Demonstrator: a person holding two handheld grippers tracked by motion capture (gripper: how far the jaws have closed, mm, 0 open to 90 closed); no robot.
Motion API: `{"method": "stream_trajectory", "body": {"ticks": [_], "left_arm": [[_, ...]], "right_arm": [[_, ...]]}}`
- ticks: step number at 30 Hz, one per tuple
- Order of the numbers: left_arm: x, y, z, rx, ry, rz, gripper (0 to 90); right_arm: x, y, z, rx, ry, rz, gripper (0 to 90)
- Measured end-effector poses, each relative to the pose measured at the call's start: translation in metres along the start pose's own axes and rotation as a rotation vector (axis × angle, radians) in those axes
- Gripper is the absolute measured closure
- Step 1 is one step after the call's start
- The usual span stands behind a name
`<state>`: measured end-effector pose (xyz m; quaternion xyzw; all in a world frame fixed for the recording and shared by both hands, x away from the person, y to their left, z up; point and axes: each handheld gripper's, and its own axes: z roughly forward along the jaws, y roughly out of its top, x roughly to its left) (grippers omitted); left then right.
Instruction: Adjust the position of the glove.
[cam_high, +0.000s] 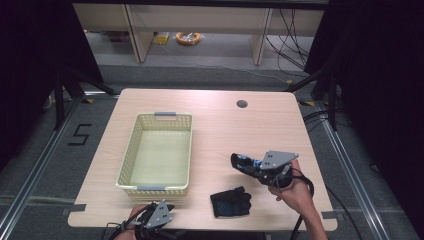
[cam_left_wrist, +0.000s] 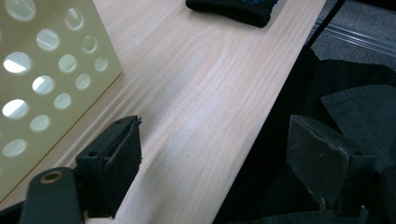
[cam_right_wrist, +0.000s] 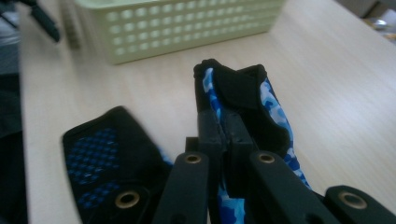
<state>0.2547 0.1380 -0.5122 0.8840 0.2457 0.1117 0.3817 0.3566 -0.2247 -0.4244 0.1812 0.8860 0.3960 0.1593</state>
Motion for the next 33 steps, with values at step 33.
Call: {"method": "stream_trajectory", "body": {"ticks": [33], "left_arm": [[-0.001, 0.0, 0.0, -0.008, -0.003, 0.004, 17.7]], "right_arm": [[0.069, -0.038, 0.035, 0.107, 0.245, -0.158, 85.4]]}}
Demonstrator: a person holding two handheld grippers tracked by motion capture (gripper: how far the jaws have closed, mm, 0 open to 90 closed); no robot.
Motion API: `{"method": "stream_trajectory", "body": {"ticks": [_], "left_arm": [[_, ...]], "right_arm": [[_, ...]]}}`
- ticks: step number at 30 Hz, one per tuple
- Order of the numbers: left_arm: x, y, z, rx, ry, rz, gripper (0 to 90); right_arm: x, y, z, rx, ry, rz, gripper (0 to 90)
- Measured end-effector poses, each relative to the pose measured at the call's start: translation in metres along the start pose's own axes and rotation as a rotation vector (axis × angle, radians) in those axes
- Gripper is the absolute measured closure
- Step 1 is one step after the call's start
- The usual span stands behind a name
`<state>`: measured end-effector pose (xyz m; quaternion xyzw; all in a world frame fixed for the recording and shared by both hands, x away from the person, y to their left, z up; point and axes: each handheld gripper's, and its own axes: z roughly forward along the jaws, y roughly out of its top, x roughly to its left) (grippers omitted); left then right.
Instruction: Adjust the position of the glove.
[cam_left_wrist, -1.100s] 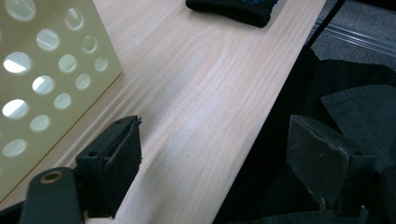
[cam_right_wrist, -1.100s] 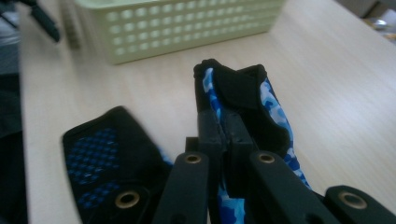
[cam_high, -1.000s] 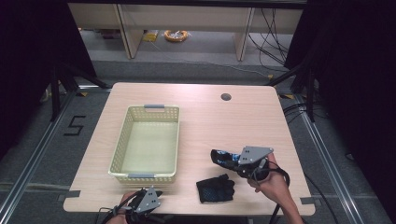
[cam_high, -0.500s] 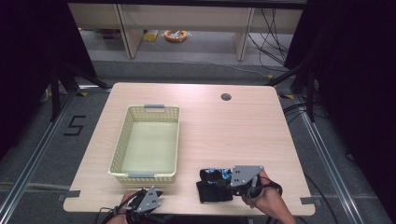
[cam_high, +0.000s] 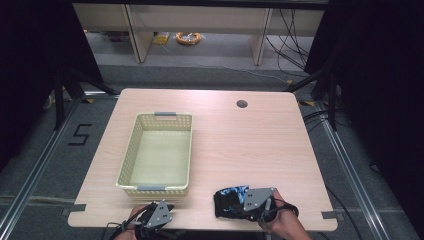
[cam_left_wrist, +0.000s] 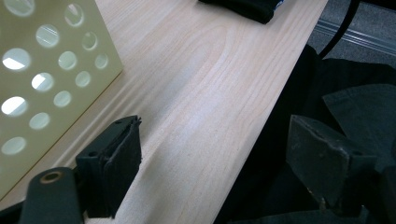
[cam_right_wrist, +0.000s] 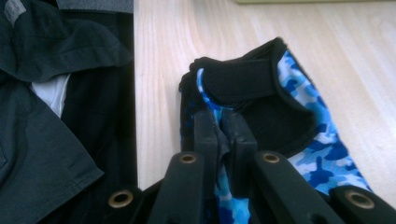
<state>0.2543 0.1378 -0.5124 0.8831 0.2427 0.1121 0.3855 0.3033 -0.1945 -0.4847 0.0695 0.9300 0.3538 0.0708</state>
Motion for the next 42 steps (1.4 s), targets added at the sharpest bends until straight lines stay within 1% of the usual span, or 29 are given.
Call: {"method": "stream_trajectory", "body": {"ticks": [7, 10, 11, 12, 13, 14, 15, 16, 17, 19, 21, 22, 23, 24, 27, 28, 29, 30, 31, 32, 33, 34, 35, 36, 37, 38, 39, 41, 42], "left_arm": [[0.0, 0.0, 0.0, 0.008, 0.006, -0.005, 17.7], [0.0, 0.001, 0.0, 0.008, -0.014, -0.019, 18.2], [0.0, 0.001, 0.0, 0.0, -0.019, -0.022, 19.1], [0.0, 0.001, 0.0, 0.004, -0.03, -0.046, 19.1], [-0.002, 0.001, 0.001, -0.012, -0.043, -0.074, 20.1], [0.001, 0.002, 0.0, 0.006, -0.052, -0.04, 21.3], [-0.003, 0.003, 0.002, -0.003, -0.066, -0.102, 22.1], [-0.004, 0.004, 0.003, -0.01, -0.077, -0.114, 23.5], [-0.004, 0.005, 0.004, -0.011, -0.091, -0.112, 24.1], [-0.007, 0.007, 0.006, -0.017, -0.114, -0.149, 25.8], [-0.007, 0.01, 0.008, -0.011, -0.125, -0.17, 27.9], [-0.007, 0.011, 0.009, -0.013, -0.126, -0.175, 29.1], [-0.008, 0.013, 0.01, -0.019, -0.136, -0.186, 30.4], [-0.008, 0.015, 0.01, -0.01, -0.136, -0.17, 31.5], [-0.011, 0.023, 0.014, -0.028, -0.134, -0.204, 33.6], [-0.01, 0.026, 0.016, -0.028, -0.139, -0.19, 34.5], [-0.012, 0.028, 0.019, -0.026, -0.138, -0.212, 35.1], [-0.011, 0.031, 0.021, -0.017, -0.142, -0.201, 35.5], [-0.011, 0.033, 0.024, -0.013, -0.145, -0.213, 35.5], [-0.01, 0.034, 0.027, -0.011, -0.153, -0.232, 35.6], [-0.01, 0.036, 0.03, -0.004, -0.149, -0.27, 36.0], [-0.008, 0.037, 0.033, -0.01, -0.157, -0.265, 36.3], [-0.007, 0.039, 0.034, 0.002, -0.146, -0.268, 36.6], [-0.005, 0.04, 0.035, 0.006, -0.132, -0.266, 36.8], [-0.004, 0.041, 0.036, 0.007, -0.126, -0.251, 37.4], [-0.004, 0.043, 0.038, -0.002, -0.133, -0.264, 38.0], [-0.004, 0.044, 0.039, 0.007, -0.125, -0.259, 38.2], [-0.003, 0.046, 0.042, 0.004, -0.129, -0.256, 38.6], [-0.004, 0.047, 0.043, 0.004, -0.125, -0.275, 39.2]], "right_arm": [[0.005, 0.0, 0.007, 0.022, -0.001, 0.004, 75.5], [0.006, 0.001, 0.004, -0.001, -0.016, 0.035, 68.8], [0.008, 0.003, -0.002, -0.027, -0.032, 0.076, 63.8], [0.008, 0.003, -0.002, -0.027, -0.032, 0.076, 63.8], [0.008, 0.004, -0.006, -0.048, -0.061, 0.11, 63.6], [0.008, 0.004, -0.013, -0.066, -0.093, 0.171, 62.2], [0.009, 0.003, -0.019, -0.077, -0.137, 0.245, 60.1], [0.008, 0.0, -0.025, -0.099, -0.173, 0.359, 58.5], [0.01, -0.001, -0.027, -0.114, -0.184, 0.445, 57.9], [0.007, -0.009, -0.032, -0.139, -0.222, 0.535, 57.2], [0.008, -0.016, -0.034, -0.127, -0.239, 0.688, 54.7], [0.004, -0.024, -0.033, -0.136, -0.249, 0.695, 54.4], [0.003, -0.027, -0.034, -0.136, -0.259, 0.727, 54.1], [0.005, -0.028, -0.033, -0.131, -0.26, 0.779, 53.5], [0.001, -0.032, -0.03, -0.124, -0.279, 0.787, 50.9], [0.0, -0.033, -0.028, -0.13, -0.279, 0.816, 49.9], [-0.001, -0.034, -0.026, -0.141, -0.279, 0.835, 49.7], [-0.003, -0.035, -0.024, -0.152, -0.27, 0.854, 49.5], [-0.002, -0.033, -0.024, -0.147, -0.27, 0.91, 49.4], [-0.005, -0.035, -0.023, -0.144, -0.286, 0.892, 48.8], [-0.005, -0.035, -0.022, -0.141, -0.286, 0.898, 48.4], [-0.004, -0.034, -0.02, -0.132, -0.287, 0.92, 48.4], [-0.006, -0.035, -0.019, -0.125, -0.284, 0.91, 48.4], [-0.005, -0.035, -0.016, -0.138, -0.268, 0.935, 48.4], [-0.004, -0.035, -0.016, -0.114, -0.279, 0.941, 48.4], [-0.004, -0.035, -0.015, -0.11, -0.273, 0.953, 48.2], [-0.005, -0.038, -0.015, -0.111, -0.282, 0.927, 47.4], [-0.004, -0.039, -0.013, -0.1, -0.302, 0.931, 46.3], [-0.004, -0.04, -0.012, -0.113, -0.295, 0.935, 45.6]]}}
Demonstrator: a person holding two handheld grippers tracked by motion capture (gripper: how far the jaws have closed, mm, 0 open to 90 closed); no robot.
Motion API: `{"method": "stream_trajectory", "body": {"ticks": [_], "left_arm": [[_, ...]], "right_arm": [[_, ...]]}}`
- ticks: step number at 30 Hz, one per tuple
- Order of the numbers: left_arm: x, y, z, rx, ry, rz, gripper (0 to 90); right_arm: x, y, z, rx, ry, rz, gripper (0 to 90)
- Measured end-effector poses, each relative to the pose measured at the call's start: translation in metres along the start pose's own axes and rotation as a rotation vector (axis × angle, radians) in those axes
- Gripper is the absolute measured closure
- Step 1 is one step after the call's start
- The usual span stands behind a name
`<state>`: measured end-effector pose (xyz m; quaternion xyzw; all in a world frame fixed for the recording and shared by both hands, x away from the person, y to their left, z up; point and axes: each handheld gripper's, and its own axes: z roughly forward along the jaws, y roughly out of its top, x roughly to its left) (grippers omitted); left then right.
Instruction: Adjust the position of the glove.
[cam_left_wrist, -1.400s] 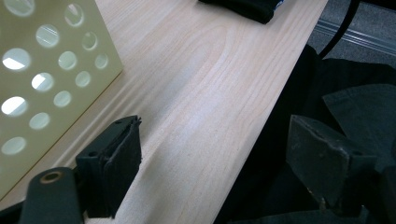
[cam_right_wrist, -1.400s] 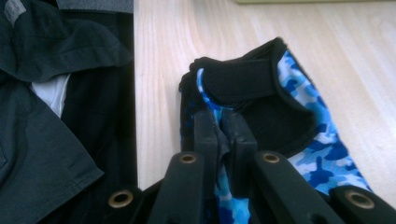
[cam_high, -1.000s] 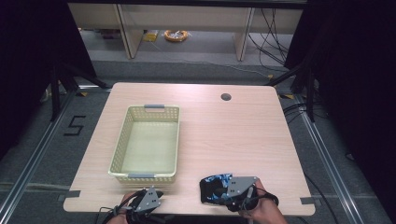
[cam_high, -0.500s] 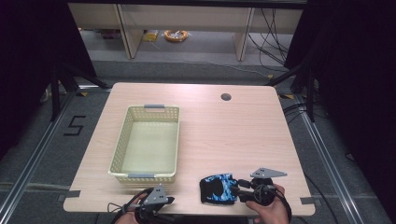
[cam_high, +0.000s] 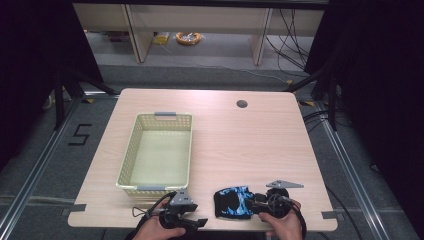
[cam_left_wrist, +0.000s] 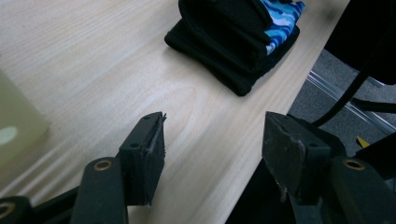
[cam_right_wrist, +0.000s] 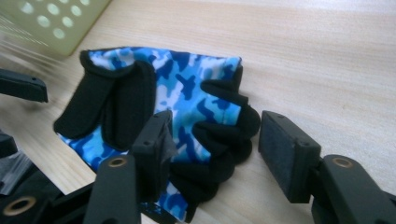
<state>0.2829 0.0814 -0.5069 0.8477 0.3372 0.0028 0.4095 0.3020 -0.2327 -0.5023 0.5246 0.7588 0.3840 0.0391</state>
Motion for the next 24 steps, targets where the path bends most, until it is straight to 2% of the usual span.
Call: {"method": "stream_trajectory", "body": {"ticks": [4, 5, 6, 7, 8, 9, 10, 11, 12, 14, 15, 16, 17, 18, 19, 21, 22, 23, 24], "left_arm": [[-0.003, 0.006, 0.007, 0.005, 0.005, 0.045, 42.2], [-0.002, 0.007, 0.008, 0.021, 0.012, 0.05, 42.8], [-0.002, 0.008, 0.01, 0.013, 0.007, 0.049, 43.6], [-0.001, 0.009, 0.011, 0.033, 0.001, 0.049, 44.1], [-0.003, 0.011, 0.014, 0.017, -0.014, 0.023, 45.0], [-0.004, 0.012, 0.016, 0.019, -0.009, 0.026, 46.5], [-0.004, 0.013, 0.017, 0.019, -0.01, 0.047, 46.5], [-0.007, 0.013, 0.018, 0.019, -0.014, 0.028, 46.5], [-0.006, 0.015, 0.019, 0.027, -0.009, 0.044, 46.6], [-0.006, 0.016, 0.02, 0.019, -0.02, 0.017, 46.5], [-0.004, 0.016, 0.02, 0.022, -0.017, 0.011, 46.5], [-0.002, 0.017, 0.02, 0.024, -0.014, 0.01, 46.5], [0.0, 0.017, 0.02, 0.027, -0.014, 0.008, 46.5], [0.001, 0.016, 0.021, 0.03, -0.017, -0.015, 46.5], [0.002, 0.016, 0.021, 0.035, -0.021, -0.021, 46.7], [0.004, 0.016, 0.02, 0.041, -0.027, -0.018, 47.4], [0.003, 0.016, 0.02, 0.042, -0.038, -0.03, 47.7], [0.001, 0.015, 0.019, 0.046, -0.05, -0.044, 48.4], [0.0, 0.014, 0.02, 0.044, -0.04, -0.041, 48.9]], "right_arm": [[0.001, 0.0, 0.003, 0.025, -0.04, -0.014, 42.8], [0.002, 0.0, 0.004, 0.017, -0.035, -0.04, 42.6], [0.004, 0.0, 0.005, 0.018, -0.037, -0.05, 42.8], [0.005, 0.0, 0.005, 0.026, -0.052, -0.073, 43.8], [0.009, -0.001, 0.005, 0.039, -0.059, -0.07, 45.1], [0.012, -0.002, 0.007, 0.034, -0.061, -0.109, 47.7], [0.012, -0.002, 0.007, 0.034, -0.061, -0.109, 47.7], [0.013, -0.002, 0.008, 0.025, -0.05, -0.118, 48.6], [0.014, -0.003, 0.009, 0.027, -0.048, -0.131, 49.6], [0.017, -0.004, 0.008, 0.049, -0.066, -0.156, 53.4], [0.018, -0.004, 0.008, 0.042, -0.075, -0.176, 54.1], [0.019, -0.004, 0.008, 0.045, -0.072, -0.177, 56.4], [0.02, -0.005, 0.009, 0.04, -0.078, -0.204, 59.3], [0.02, -0.005, 0.009, 0.038, -0.067, -0.213, 62.0], [0.021, -0.006, 0.01, 0.047, -0.053, -0.192, 65.1], [0.019, -0.006, 0.012, 0.021, -0.046, -0.236, 70.0], [0.021, -0.007, 0.012, 0.019, -0.042, -0.217, 71.9], [0.02, -0.008, 0.012, 0.017, -0.038, -0.232, 73.2], [0.02, -0.008, 0.012, 0.013, -0.029, -0.21, 74.0]]}}
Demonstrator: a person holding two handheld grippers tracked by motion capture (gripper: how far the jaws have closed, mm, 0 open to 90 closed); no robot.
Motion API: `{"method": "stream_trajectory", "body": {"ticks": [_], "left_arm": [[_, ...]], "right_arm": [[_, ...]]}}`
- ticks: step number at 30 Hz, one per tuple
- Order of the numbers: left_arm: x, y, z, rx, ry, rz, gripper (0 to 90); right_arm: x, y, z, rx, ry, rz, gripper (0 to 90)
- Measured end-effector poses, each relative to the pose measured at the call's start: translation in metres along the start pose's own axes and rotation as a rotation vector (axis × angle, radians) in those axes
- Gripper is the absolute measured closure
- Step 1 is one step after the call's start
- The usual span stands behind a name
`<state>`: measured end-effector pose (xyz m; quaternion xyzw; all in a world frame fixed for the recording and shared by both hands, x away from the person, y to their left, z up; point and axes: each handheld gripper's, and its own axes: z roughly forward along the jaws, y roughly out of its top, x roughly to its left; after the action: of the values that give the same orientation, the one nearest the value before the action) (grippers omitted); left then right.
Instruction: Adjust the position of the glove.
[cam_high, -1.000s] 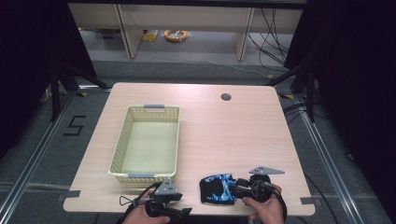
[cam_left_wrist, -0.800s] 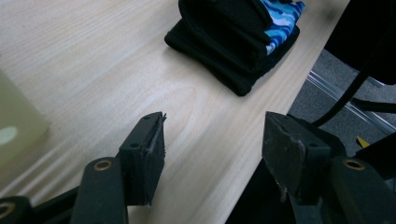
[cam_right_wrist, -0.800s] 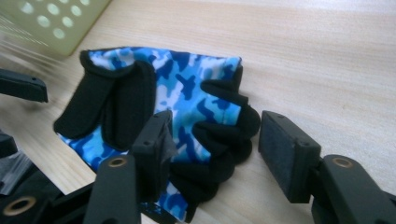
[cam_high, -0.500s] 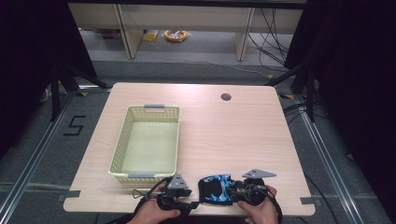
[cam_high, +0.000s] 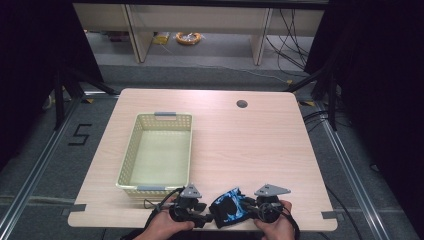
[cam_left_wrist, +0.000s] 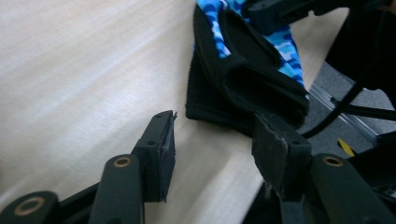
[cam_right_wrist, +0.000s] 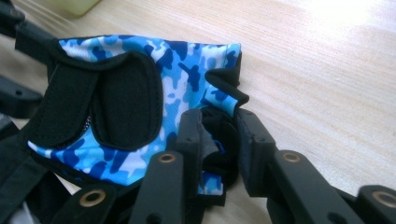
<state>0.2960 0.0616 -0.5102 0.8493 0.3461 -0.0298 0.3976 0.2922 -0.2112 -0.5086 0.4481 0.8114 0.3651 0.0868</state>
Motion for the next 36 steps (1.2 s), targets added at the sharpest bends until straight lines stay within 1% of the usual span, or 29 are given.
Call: {"method": "stream_trajectory", "body": {"ticks": [1, 3, 4, 5, 6, 7, 8, 9, 10, 11, 12, 13, 14, 16, 17, 20, 21, 23, 24, 26, 27, 29, 30, 31, 32, 33, 34, 35, 36], "left_arm": [[-0.002, -0.001, 0.0, 0.0, -0.008, 0.001, 49.3], [-0.004, -0.001, -0.001, 0.009, -0.022, 0.005, 50.4], [-0.005, -0.002, 0.0, 0.009, -0.023, -0.001, 50.9], [-0.007, -0.003, 0.0, 0.016, -0.039, -0.011, 51.1], [-0.009, -0.003, 0.0, 0.01, -0.044, -0.019, 51.3], [-0.01, -0.004, 0.0, 0.016, -0.049, -0.005, 51.5], [-0.01, -0.004, 0.001, 0.021, -0.051, 0.003, 51.8], [-0.012, -0.004, 0.002, 0.013, -0.061, -0.015, 52.5], [-0.012, -0.003, 0.004, 0.018, -0.074, -0.026, 53.1], [-0.012, -0.001, 0.006, 0.008, -0.073, -0.026, 53.8], [-0.011, 0.0, 0.006, 0.018, -0.078, -0.027, 54.2], [-0.01, 0.001, 0.008, 0.015, -0.1, -0.057, 54.2], [-0.01, 0.002, 0.009, 0.011, -0.102, -0.075, 54.2], [-0.01, 0.003, 0.011, 0.011, -0.108, -0.078, 54.5], [-0.009, 0.004, 0.012, 0.008, -0.11, -0.087, 54.8], [-0.007, 0.006, 0.014, 0.0, -0.127, -0.116, 57.6], [-0.006, 0.006, 0.015, 0.003, -0.128, -0.107, 59.4], [-0.007, 0.007, 0.017, -0.013, -0.114, -0.088, 62.6], [-0.007, 0.007, 0.017, -0.019, -0.111, -0.086, 65.1], [-0.005, 0.008, 0.016, -0.026, -0.123, -0.091, 67.6], [-0.005, 0.008, 0.016, -0.047, -0.113, -0.097, 71.1], [-0.004, 0.009, 0.016, -0.053, -0.109, -0.065, 75.6], [-0.004, 0.009, 0.015, -0.057, -0.105, -0.047, 77.5], [-0.005, 0.01, 0.015, -0.063, -0.099, -0.036, 78.5], [-0.005, 0.01, 0.015, -0.063, -0.091, -0.023, 79.5], [-0.006, 0.011, 0.015, -0.072, -0.089, 0.001, 79.8], [-0.006, 0.011, 0.015, -0.071, -0.082, -0.007, 80.2], [-0.006, 0.011, 0.015, -0.073, -0.081, 0.004, 80.5], [-0.006, 0.01, 0.015, -0.075, -0.081, 0.007, 80.6]], "right_arm": [[-0.002, -0.001, 0.002, -0.021, 0.002, -0.018, 74.5], [-0.001, -0.001, -0.001, -0.004, 0.006, 0.026, 74.8], [-0.001, -0.002, 0.0, -0.012, 0.006, 0.014, 74.8], [-0.001, -0.002, 0.0, -0.011, 0.006, 0.015, 74.8], [-0.001, -0.002, 0.0, -0.01, 0.018, 0.021, 74.8], [-0.001, -0.002, 0.0, -0.004, 0.011, 0.022, 74.7], [-0.002, -0.002, 0.0, -0.014, 0.004, -0.001, 74.7], [-0.001, -0.002, 0.0, -0.01, 0.006, 0.01, 74.7], [-0.001, -0.002, 0.0, -0.007, 0.012, 0.016, 74.7], [-0.002, -0.002, -0.001, -0.015, 0.007, 0.015, 74.6], [-0.002, -0.003, -0.001, -0.018, 0.009, 0.018, 74.7], [-0.002, -0.003, -0.001, -0.018, 0.01, 0.021, 74.6], [-0.002, -0.003, -0.001, -0.021, 0.012, 0.02, 74.6], [-0.002, -0.003, -0.001, -0.019, 0.01, 0.018, 74.6], [-0.002, -0.003, 0.0, -0.025, 0.022, 0.021, 74.6], [-0.002, -0.003, 0.0, -0.027, 0.019, 0.023, 74.5], [-0.002, -0.003, 0.0, -0.025, 0.02, 0.029, 74.5], [-0.002, -0.003, 0.0, -0.017, 0.043, 0.044, 74.5], [-0.003, -0.003, 0.0, -0.021, 0.04, 0.04, 74.5], [-0.003, -0.003, -0.002, -0.014, 0.021, 0.031, 74.4], [-0.003, -0.003, -0.001, -0.02, 0.026, 0.032, 74.3], [-0.004, -0.003, -0.002, -0.014, 0.021, 0.028, 74.3], [-0.004, -0.004, -0.003, -0.007, 0.03, 0.041, 74.3], [-0.005, -0.004, -0.002, -0.023, 0.037, 0.031, 74.3], [-0.004, -0.005, -0.002, -0.016, 0.04, 0.052, 74.5], [-0.005, -0.005, -0.003, -0.019, 0.025, 0.041, 74.6], [-0.006, -0.005, -0.004, -0.016, 0.033, 0.047, 75.2], [-0.005, -0.005, -0.004, -0.009, 0.034, 0.056, 75.8], [-0.006, -0.005, -0.004, -0.017, 0.032, 0.04, 76.2]]}}
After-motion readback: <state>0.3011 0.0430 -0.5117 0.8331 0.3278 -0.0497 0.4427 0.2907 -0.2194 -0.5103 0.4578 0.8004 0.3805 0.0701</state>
